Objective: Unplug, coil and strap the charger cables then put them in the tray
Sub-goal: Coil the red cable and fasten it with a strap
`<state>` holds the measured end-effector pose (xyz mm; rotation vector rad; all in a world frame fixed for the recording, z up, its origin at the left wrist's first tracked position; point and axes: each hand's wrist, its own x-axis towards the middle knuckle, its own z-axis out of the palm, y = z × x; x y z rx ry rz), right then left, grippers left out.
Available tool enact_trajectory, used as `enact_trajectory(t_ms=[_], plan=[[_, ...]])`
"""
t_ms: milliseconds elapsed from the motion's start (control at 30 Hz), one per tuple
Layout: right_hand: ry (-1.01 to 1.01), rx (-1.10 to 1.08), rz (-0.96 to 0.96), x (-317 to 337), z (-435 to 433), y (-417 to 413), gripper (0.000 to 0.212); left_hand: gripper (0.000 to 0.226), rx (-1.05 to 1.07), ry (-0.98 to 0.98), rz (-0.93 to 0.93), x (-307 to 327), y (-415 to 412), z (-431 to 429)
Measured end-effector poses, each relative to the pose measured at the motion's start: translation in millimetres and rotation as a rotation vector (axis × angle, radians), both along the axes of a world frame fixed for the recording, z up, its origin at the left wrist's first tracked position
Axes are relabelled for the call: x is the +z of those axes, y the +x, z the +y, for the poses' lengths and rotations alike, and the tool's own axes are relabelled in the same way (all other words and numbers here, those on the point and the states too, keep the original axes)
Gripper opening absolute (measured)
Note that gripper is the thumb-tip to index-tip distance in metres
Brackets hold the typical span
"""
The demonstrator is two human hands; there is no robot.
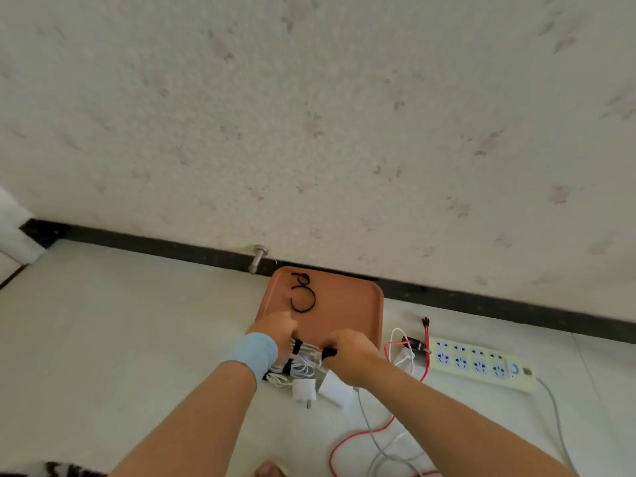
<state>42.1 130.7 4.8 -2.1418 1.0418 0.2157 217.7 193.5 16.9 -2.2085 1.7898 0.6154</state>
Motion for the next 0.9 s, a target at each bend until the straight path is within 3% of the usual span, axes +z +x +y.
enact_trajectory(t_ms=[100,200,400,633,767,900], plan=[[-0.101,0.038,0.094,-28.8,3.8,8.3,0.022,0.032,-0.05,0.041,-0.115,-23.0,2.7,1.5],[-0.08,0.045,0.079,-53.1,6.7,15.1,0.03,0.037,-0.022,0.079,-0.123,-46.3,4.7,7.9],[-0.044,0.083,0.066,-86.2,12.1,19.9,0.037,0.037,0.123,0.061,0.026,-60.2,6.7,8.7],[-0.069,0.134,0.021,-40.4,-12.4,2.9,0.037,0.035,0.152,-0.03,0.215,-31.8,-30.1,-32.2],[-0.151,-0.016,-0.027,0.1,-44.5,-25.5,0.026,0.022,0.207,-0.162,0.338,-8.7,-72.1,-59.7],[-0.151,-0.349,-0.123,17.7,-81.9,-76.1,0.031,0.025,0.219,-0.209,0.383,6.3,-116.1,-85.0]])
